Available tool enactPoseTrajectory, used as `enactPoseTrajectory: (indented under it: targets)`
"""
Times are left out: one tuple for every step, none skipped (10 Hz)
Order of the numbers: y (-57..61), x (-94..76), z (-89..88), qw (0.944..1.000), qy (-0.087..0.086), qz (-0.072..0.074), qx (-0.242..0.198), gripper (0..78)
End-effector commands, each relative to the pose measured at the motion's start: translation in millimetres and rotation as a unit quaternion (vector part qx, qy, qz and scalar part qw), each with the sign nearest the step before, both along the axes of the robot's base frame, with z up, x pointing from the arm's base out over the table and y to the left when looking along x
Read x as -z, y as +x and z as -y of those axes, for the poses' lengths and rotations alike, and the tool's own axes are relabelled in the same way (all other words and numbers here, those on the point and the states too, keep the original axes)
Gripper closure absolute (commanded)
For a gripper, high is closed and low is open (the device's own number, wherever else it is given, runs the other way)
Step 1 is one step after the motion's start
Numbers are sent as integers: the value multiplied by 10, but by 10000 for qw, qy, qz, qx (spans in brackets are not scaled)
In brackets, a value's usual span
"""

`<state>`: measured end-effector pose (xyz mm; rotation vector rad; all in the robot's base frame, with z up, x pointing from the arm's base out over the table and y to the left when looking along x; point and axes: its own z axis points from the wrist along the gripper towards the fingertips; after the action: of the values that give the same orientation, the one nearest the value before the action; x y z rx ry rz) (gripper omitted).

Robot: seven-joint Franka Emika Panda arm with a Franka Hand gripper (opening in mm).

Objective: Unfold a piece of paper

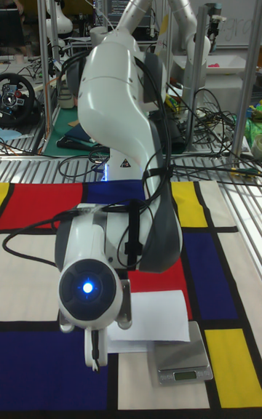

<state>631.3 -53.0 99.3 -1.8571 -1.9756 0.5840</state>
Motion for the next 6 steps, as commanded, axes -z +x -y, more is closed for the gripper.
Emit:
enactPoseTrajectory:
  targets:
    - [-125,-362,-5,9994,142,-256,-166,1]
    - [-158,-424,-11,9992,169,-294,-190,1]
    - [-164,-434,-13,9992,177,-300,-198,1]
    - [-204,-502,-18,9986,245,-354,-292,1]
    - [-227,-541,-13,9982,297,-390,-358,1]
    - [-237,-557,-9,9979,317,-401,-388,1]
